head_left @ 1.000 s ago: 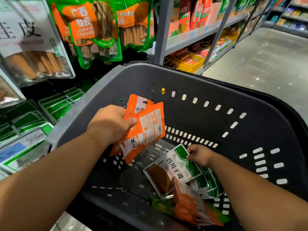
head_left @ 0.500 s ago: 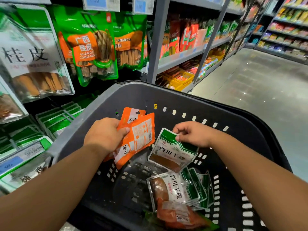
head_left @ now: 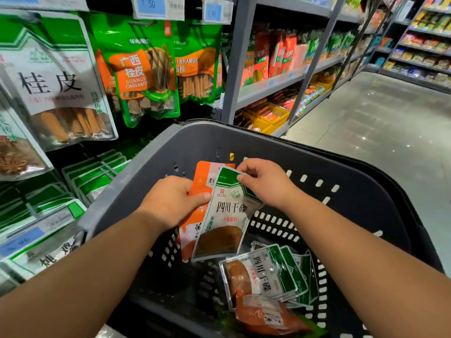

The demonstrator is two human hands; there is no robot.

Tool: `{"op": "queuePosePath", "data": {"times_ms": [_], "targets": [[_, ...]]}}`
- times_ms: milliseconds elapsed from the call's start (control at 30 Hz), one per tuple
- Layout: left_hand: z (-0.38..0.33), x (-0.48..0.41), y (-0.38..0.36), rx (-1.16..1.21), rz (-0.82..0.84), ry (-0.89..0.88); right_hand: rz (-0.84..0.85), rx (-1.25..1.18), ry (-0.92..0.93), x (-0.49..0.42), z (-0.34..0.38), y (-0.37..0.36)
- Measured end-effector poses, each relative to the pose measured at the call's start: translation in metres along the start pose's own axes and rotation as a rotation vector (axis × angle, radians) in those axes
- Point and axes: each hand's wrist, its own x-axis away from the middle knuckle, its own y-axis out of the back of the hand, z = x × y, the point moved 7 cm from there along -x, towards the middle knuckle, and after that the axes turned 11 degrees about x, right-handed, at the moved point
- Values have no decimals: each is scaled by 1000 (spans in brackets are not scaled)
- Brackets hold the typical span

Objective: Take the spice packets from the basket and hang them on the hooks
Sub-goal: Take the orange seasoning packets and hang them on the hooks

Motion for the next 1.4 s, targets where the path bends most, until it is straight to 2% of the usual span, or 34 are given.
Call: {"op": "queuePosePath", "data": {"times_ms": [233, 500, 633, 733, 800, 933, 1067, 1167, 1400], "targets": [[-3, 0, -3, 24, 24, 15, 1, -102, -70, 0, 4, -5], [-10, 1, -2, -92, 15, 18, 42, -113, -53, 0, 1, -2], [-9, 0, -1, -173, 11, 30, 65, -188, -77, 7, -27, -11], [-8, -2, 3, -236, -39, 27, 138, -264, -189, 22, -62, -31], [-8, -2, 6, -275, -72, 18, 221, -293, -327, 35, -95, -52], [-7, -3, 7, -300, -98, 7, 481, -153, -663, 72, -164, -94], [-10, -2, 9, -330, -119, -20, 484, -187, -945, 104, -215, -119], [-13, -1, 8, -339, -117, -39, 444, -228, -1023, 115, -234, -136], [-16, -3, 5, -341, -116, -42, 435, -274, -1039, 117, -228, -141]]}}
